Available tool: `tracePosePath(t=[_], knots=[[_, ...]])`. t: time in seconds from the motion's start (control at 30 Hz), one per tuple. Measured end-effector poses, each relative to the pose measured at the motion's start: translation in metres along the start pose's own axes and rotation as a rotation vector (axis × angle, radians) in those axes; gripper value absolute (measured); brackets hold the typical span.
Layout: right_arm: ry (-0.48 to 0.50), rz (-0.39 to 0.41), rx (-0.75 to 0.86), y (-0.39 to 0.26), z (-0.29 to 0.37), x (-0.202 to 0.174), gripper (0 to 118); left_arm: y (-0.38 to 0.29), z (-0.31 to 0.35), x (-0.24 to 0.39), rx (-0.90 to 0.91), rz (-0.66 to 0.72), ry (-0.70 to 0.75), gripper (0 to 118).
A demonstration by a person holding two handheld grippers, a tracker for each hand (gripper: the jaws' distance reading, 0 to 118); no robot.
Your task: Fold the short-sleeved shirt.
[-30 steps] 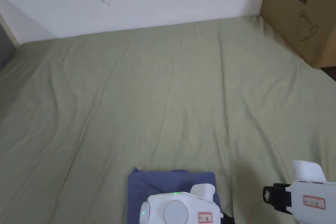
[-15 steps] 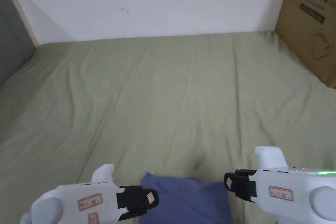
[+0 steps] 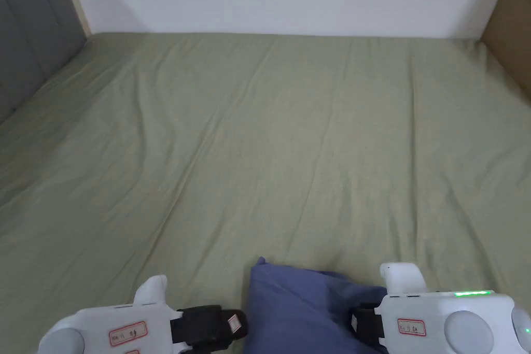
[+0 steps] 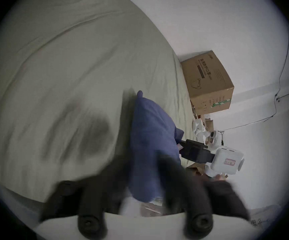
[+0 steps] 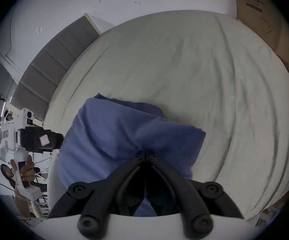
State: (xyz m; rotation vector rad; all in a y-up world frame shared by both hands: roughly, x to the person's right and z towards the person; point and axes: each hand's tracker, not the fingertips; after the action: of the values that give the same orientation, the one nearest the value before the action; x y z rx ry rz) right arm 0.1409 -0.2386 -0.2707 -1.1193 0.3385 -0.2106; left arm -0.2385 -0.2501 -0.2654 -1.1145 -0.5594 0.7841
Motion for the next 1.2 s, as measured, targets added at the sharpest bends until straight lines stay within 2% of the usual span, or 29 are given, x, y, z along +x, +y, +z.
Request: tracePosePath(t=[0.03,0.07,0.2,0.27,0.4,0.47,0.5,0.53,0.57,0.63,0.67,0.9,1.03,1.1,1.17,1.2], knots=[[0.0,0.0,-0.002,-0.001,0.001,0.0,0,0.004,-0.005,-0.003,-0.014,0.015,-0.004,77],[0.001,-0.001,-0.001,-0.001,0.0,0.0,0,0.006,-0.009,-0.004,-0.01,0.033,-0.025,89],[0.017,-0.028,0.003,-0.004,0.001,0.005,0,0.02,-0.029,-0.017,-0.006,0.064,-0.069,94],[0.027,-0.042,0.003,-0.003,0.001,0.007,0,0.016,-0.046,-0.012,-0.075,0.125,-0.102,94],[0.036,-0.051,0.004,-0.004,0.002,0.006,0,0.013,-0.087,-0.03,-0.175,0.229,-0.278,93],[0.033,-0.051,0.003,-0.004,0.002,0.005,0,0.015,-0.091,-0.021,-0.184,0.185,-0.249,89],[0.032,-0.053,0.004,-0.004,0.002,0.005,0,0.014,-0.091,-0.013,-0.181,0.116,-0.201,75],[0.028,-0.055,0.005,-0.004,0.003,0.005,0,0.014,-0.092,-0.012,-0.182,0.065,-0.137,49],[0.025,-0.054,0.003,-0.004,0.003,0.006,0,0.014,-0.095,-0.015,-0.209,0.085,-0.139,38],[0.029,-0.06,0.002,-0.004,0.005,0.006,0,0.017,-0.092,-0.02,-0.215,0.161,-0.217,36],[0.029,-0.062,0.005,-0.003,0.008,0.004,0,0.019,-0.089,-0.018,-0.213,0.152,-0.199,36],[0.041,-0.057,0.066,0.009,0.025,-0.009,0,0.057,-0.032,-0.01,-0.174,-0.036,-0.031,36],[0.048,-0.082,0.081,0.014,0.02,-0.02,0,0.109,0.038,-0.035,-0.079,-0.11,0.188,36],[0.09,-0.113,0.083,0.015,0.014,-0.025,0,0.131,0.075,-0.04,-0.024,-0.137,0.3,36],[0.107,-0.111,0.072,0.017,0.007,-0.032,0,0.16,0.104,-0.058,0.0,-0.227,0.459,36],[0.105,-0.101,0.066,0.019,0.004,-0.038,0,0.173,0.115,-0.064,-0.034,-0.255,0.584,35]])
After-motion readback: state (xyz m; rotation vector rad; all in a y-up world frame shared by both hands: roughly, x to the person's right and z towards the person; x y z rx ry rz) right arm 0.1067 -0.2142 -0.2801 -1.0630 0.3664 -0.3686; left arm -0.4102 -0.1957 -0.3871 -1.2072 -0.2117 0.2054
